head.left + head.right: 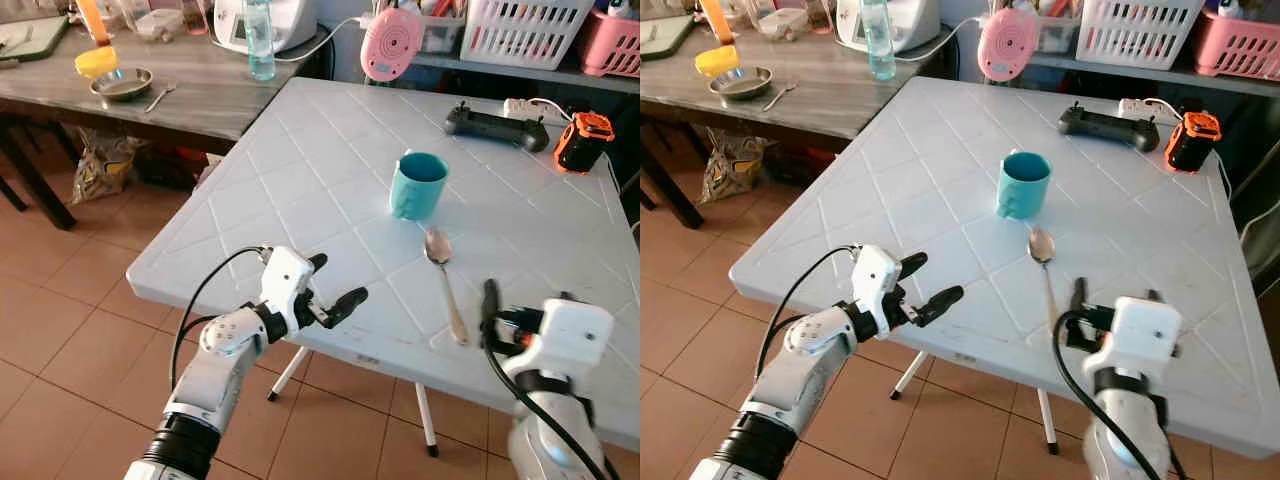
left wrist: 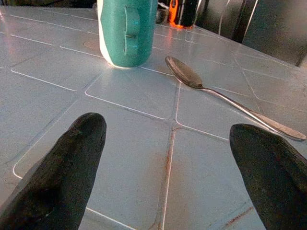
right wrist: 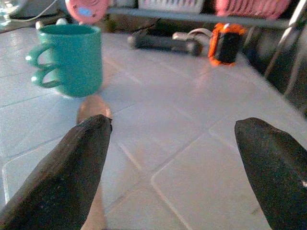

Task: Setting the table

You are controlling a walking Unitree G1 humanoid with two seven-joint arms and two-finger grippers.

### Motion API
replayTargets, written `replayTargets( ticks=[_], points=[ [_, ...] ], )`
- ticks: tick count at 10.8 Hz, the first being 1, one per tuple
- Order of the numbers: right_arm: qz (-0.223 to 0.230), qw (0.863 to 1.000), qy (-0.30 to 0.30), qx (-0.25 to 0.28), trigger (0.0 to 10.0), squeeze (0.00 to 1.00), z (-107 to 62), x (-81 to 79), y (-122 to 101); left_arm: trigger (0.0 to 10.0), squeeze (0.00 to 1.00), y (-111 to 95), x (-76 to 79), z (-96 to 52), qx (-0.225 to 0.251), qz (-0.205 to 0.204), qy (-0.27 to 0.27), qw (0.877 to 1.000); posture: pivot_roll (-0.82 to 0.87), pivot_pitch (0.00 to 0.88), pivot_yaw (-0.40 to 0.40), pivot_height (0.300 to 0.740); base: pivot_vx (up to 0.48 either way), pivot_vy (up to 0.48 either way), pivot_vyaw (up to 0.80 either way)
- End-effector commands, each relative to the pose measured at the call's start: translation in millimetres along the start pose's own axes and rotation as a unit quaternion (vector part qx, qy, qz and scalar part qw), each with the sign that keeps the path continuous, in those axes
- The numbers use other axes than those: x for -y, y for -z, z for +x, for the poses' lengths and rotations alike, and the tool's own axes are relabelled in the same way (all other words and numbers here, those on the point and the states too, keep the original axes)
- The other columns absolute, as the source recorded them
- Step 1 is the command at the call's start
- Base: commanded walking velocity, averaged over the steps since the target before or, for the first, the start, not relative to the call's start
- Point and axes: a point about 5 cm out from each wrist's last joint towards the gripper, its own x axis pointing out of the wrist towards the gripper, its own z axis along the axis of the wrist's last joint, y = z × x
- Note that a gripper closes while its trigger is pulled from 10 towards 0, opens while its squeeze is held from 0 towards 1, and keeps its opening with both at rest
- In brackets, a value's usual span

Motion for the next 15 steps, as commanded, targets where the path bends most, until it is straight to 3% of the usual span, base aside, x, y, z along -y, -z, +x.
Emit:
replayTargets(
  ticks=[1,2,5,10,15],
  points=[
    [0.009,1.0,-0.024,-0.015,10.0,0.0,0.9,-6.3,3.9,10.0,0.0,-0.7,4.0,-2.3,-0.003,-0.003,0.023,1.0,-0.05,0.098,0.035,0.74,0.0,0.0,0.0],
    [0.019,0.998,-0.058,-0.022,10.0,0.0,4.3,-16.1,5.0,10.0,0.0,6.6,16.2,-10.5,-0.029,-0.001,0.095,0.995,-0.04,0.104,0.032,0.74,0.0,0.0,0.0],
    [0.039,0.994,-0.088,-0.042,10.0,0.0,15.6,-30.7,6.9,10.0,0.0,2.2,18.8,-19.6,-0.045,0.005,0.153,0.987,-0.03,0.123,0.03,0.74,0.0,0.0,0.0],
    [0.07,0.983,-0.15,-0.081,10.0,0.0,29.8,-56.9,17.7,10.0,0.0,-5.6,17.4,-17.2,-0.046,0.013,0.17,0.984,-0.03,0.141,0.048,0.74,0.0,0.0,0.0],
    [0.073,0.983,-0.136,-0.1,10.0,0.0,43.6,-62.8,24.2,10.0,0.0,-9.1,18.0,-16.7,-0.047,0.014,0.181,0.982,-0.01,0.147,0.05,0.74,0.0,0.0,0.0]
  ],
)
